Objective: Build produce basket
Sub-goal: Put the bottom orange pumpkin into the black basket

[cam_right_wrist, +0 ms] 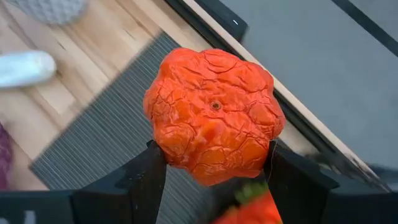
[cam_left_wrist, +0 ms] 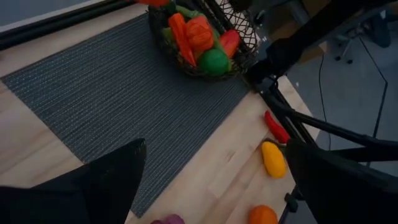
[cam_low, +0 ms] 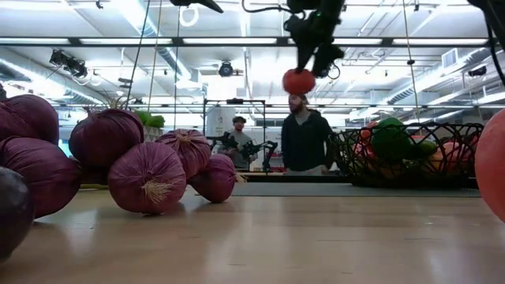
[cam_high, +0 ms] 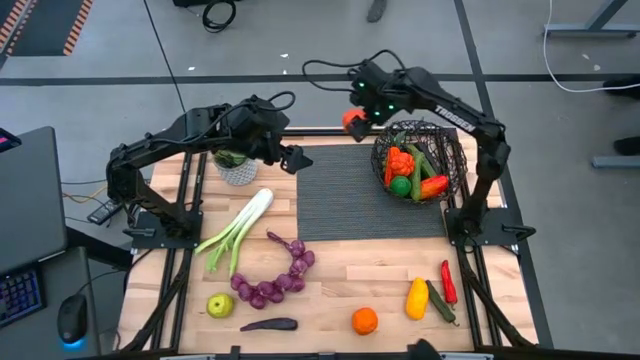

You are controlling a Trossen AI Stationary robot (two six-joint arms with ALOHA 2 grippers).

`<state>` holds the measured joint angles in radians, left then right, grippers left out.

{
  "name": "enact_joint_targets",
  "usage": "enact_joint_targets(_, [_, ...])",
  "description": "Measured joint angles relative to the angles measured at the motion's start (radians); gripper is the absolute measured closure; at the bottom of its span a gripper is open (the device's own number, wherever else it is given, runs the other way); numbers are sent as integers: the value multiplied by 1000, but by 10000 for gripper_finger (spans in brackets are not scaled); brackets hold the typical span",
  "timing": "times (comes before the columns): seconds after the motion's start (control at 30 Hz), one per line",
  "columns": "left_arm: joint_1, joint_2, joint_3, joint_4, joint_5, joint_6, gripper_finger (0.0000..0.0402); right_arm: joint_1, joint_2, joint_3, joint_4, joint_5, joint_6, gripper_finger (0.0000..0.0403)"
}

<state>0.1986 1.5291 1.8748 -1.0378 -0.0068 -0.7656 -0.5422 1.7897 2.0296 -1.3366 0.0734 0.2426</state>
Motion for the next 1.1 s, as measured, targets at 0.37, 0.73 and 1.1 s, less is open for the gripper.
enact_joint_targets(0.37, [-5, 0, 0, -1, 0, 22, 11, -54, -27, -110, -203, 8, 3, 152])
enact_joint_targets(0.73, [-23, 0, 0, -26, 0, 53, 11, -90, -26, -194, -235, -26, 2, 141])
enact_joint_targets(1.1, [-34, 0, 0, -107, 0, 14, 11, -163, -26, -194, -235, -20, 1, 110])
